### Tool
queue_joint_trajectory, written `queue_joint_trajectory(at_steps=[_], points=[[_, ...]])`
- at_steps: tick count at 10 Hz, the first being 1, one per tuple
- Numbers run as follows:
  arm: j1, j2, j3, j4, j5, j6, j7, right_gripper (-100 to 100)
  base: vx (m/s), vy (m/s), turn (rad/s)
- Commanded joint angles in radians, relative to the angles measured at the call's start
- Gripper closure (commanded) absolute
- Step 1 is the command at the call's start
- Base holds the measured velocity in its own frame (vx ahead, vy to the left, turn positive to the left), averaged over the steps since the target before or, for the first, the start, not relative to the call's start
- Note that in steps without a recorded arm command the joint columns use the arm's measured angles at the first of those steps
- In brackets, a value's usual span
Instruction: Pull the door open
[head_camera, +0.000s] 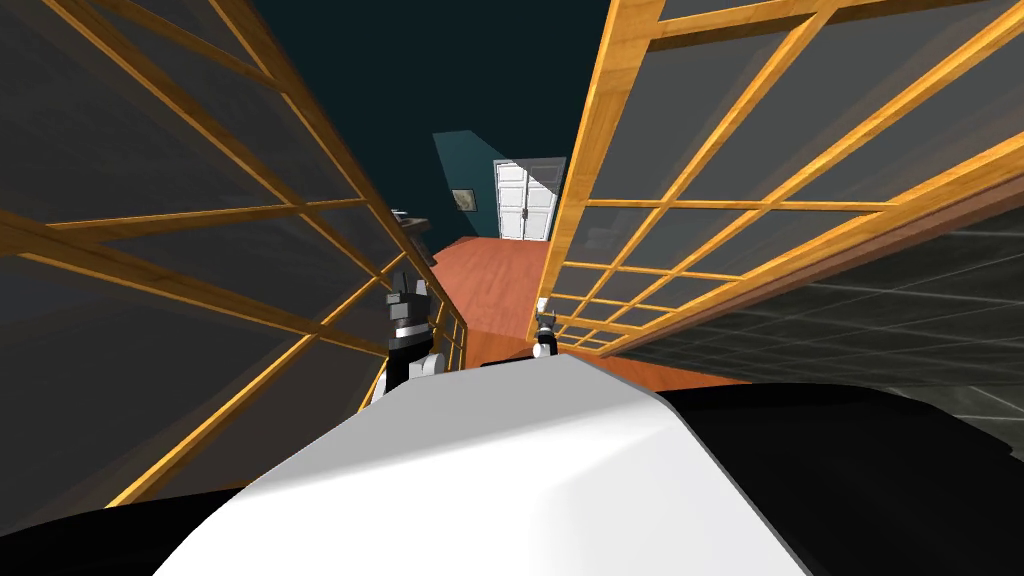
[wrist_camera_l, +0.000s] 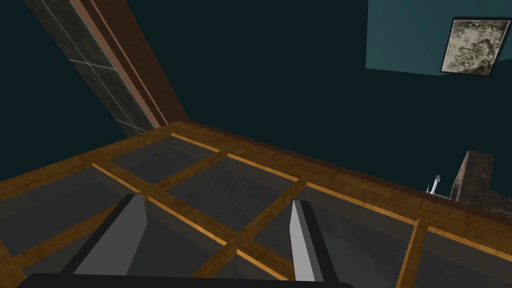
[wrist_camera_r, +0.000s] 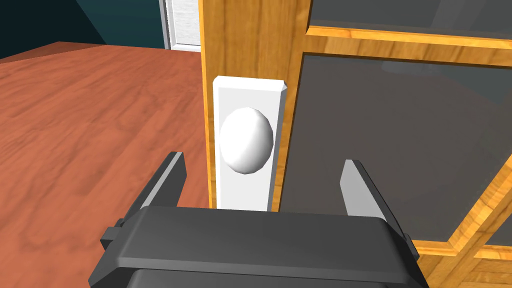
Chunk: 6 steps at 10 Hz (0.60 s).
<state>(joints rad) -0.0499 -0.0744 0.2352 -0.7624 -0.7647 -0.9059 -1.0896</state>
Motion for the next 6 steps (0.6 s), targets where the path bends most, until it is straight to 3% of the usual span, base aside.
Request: queue_joint_trajectory(at_steps=[1, 3, 4, 6], points=[[-0.009, 0.0, -0.029, 0.026, 0.006, -0.012, -0.014, -100, 0.016, -0.02, 0.129], [-0.015, -0.002, -0.082, 0.04, 0.015, -0.012, -0.022, -100, 0.013, -0.037, 0.2], [-0.015, -0.002, -0.082, 0.04, 0.015, -0.012, -0.022, -100, 0.002, -0.028, 0.054], [-0.021, -0.004, -0.135, 0.054, 0.023, -0.012, -0.03, -100, -0.002, -0.023, 0.179]])
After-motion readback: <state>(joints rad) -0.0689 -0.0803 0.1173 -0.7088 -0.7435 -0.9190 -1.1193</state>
